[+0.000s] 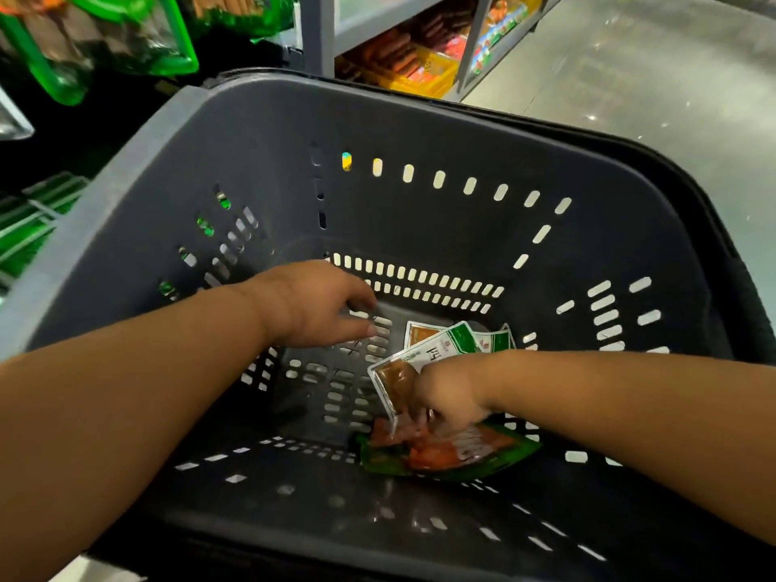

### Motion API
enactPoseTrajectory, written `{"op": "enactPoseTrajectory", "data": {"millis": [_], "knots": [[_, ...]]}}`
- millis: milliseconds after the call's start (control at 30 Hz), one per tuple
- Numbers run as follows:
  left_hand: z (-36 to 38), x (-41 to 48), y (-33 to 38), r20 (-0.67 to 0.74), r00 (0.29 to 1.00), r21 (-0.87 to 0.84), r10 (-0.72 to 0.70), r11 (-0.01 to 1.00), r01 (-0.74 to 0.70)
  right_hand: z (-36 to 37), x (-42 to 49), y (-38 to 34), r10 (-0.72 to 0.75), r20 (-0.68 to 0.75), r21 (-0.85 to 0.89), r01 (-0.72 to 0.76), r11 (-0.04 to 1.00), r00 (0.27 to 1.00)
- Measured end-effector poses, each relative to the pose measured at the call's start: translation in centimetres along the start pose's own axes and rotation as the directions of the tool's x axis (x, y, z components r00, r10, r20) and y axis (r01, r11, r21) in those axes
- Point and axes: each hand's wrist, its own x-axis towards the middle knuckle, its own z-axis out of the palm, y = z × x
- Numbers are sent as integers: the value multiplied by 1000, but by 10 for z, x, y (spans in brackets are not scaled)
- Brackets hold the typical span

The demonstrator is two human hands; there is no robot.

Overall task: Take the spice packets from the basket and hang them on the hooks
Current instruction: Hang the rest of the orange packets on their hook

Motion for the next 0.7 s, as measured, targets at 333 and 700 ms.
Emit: {"op": "enactPoseTrajectory", "data": {"millis": [333, 700], "knots": [[0, -17, -19, -193, 960, -616, -204, 787, 43, -77, -39, 32, 158, -351, 558, 70, 827, 923], [-6, -18, -13, -101, 994, -890, -29, 449, -78, -113, -74, 48, 142, -626, 701, 474, 533, 766]]}}
